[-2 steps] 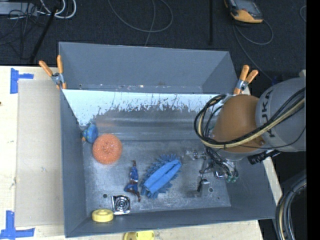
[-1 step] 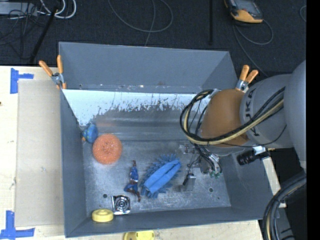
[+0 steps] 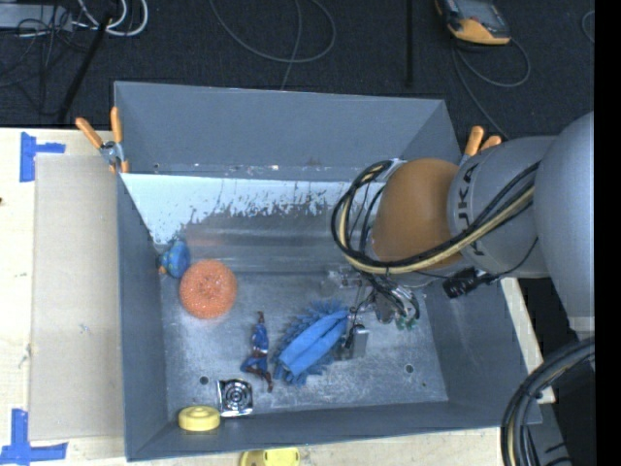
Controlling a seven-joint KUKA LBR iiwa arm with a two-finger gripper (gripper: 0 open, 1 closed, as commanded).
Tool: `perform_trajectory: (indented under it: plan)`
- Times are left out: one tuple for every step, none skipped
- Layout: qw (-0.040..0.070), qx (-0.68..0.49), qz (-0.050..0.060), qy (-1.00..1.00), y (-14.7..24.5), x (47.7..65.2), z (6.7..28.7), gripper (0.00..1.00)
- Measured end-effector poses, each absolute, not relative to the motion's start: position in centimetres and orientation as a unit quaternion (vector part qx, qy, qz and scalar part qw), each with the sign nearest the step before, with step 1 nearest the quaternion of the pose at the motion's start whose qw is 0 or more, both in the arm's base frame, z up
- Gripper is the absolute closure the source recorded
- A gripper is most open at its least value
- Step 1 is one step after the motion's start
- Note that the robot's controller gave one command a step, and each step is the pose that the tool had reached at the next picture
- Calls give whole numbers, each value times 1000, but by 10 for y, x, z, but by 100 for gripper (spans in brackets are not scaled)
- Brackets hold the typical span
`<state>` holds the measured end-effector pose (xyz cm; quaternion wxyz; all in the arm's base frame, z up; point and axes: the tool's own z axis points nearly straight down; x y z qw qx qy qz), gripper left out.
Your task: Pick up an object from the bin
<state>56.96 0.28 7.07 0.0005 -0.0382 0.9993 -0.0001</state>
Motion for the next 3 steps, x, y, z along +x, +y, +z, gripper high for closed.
perform_trajectory:
  plan:
    - [-1, -42, 0, 999, 18, 496, 69, 100]
    - [-1, -43, 0, 999, 19, 496, 69, 100]
    - [3, -50, 0, 999, 14, 493, 242, 100]
